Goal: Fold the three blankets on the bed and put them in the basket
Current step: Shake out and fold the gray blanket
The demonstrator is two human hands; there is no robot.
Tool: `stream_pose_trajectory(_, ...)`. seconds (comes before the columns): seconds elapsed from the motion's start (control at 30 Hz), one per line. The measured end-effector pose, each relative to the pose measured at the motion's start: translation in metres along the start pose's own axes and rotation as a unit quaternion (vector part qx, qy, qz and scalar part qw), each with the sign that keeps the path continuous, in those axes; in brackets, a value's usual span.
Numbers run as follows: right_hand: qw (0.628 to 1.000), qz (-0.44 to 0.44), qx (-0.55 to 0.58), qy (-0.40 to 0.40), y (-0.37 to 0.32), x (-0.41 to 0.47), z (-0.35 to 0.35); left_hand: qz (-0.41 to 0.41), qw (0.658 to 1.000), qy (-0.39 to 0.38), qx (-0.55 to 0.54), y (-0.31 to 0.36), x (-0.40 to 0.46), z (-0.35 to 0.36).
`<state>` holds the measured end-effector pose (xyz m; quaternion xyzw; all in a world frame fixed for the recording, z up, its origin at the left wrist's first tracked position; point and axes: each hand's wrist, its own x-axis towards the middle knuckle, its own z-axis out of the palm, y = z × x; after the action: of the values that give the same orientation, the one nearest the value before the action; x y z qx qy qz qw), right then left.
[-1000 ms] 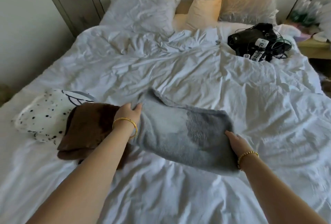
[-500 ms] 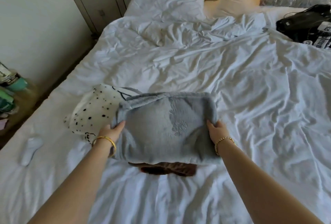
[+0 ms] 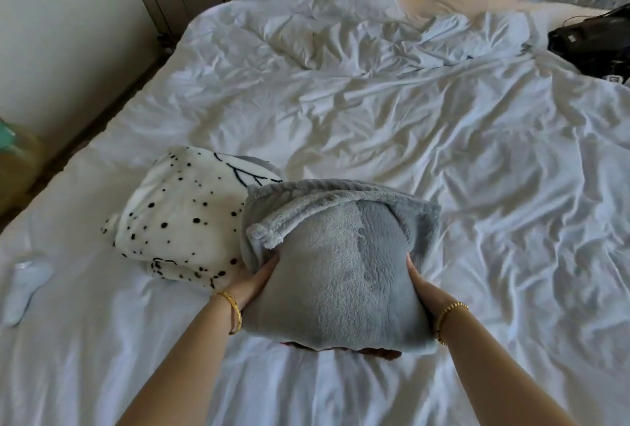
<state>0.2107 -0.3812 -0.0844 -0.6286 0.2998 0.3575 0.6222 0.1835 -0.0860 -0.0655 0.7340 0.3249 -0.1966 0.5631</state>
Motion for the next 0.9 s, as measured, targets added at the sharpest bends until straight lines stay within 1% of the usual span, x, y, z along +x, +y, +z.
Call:
stream_pose_trajectory(0.07, 0.999, 0.003, 0.047, -0.013, 0.003, 0.005, 0.001, -0.014, 0.999, -0.013, -0.034, 0.001, 0.001, 0.008)
stream_pose_trajectory(0.17, 0.997, -0.014, 0.080, -0.008, 0.008, 0.007, 0.002, -0.028, 0.998, 0.009, -0.064, 0.004, -0.004, 0.018)
stream_pose_trajectory(0.23, 0.995, -0.009, 0.102, -0.008, 0.014, 0.006, 0.000, -0.036, 0.997, 0.024, -0.061, 0.007, -0.011, 0.024)
stream_pose_trajectory(0.3, 0.995, -0.004, 0.104, -0.005, 0.020, 0.002, -0.003, -0.031, 0.998, 0.022, -0.053, 0.006, -0.016, 0.027)
stream_pose_trajectory(0.37, 0.994, -0.005, 0.110, 0.007, 0.026, -0.001, -0.005, -0.018, 0.999, 0.001, -0.050, 0.010, -0.022, 0.026)
stream_pose_trajectory(0.47, 0.988, -0.034, 0.148, 0.033, 0.026, -0.008, 0.001, -0.012, 0.996, -0.059, -0.072, 0.029, -0.027, 0.012)
stream_pose_trajectory(0.53, 0.981, -0.039, 0.175, 0.077, 0.015, -0.016, 0.011, 0.013, 0.993, -0.096, -0.068, 0.050, -0.028, -0.001)
stream_pose_trajectory(0.67, 0.968, -0.063, 0.165, 0.176, -0.040, -0.055, 0.047, 0.082, 0.983, -0.155, -0.051, 0.110, -0.039, -0.043)
stream_pose_trajectory(0.73, 0.967, -0.115, 0.161, 0.159, -0.073, -0.078, 0.073, 0.127, 0.977, -0.162, -0.061, 0.143, -0.048, -0.080)
stream_pose_trajectory(0.8, 0.965, -0.137, 0.149, 0.168, -0.105, -0.100, 0.105, 0.166, 0.972, -0.155, -0.058, 0.179, -0.055, -0.126)
stream_pose_trajectory(0.87, 0.969, -0.149, 0.120, 0.159, -0.136, -0.122, 0.145, 0.173, 0.973, -0.143, -0.050, 0.211, -0.056, -0.172)
stream_pose_trajectory(0.9, 0.972, -0.159, 0.117, 0.130, -0.150, -0.131, 0.168, 0.163, 0.977, -0.134, -0.037, 0.224, -0.056, -0.196)
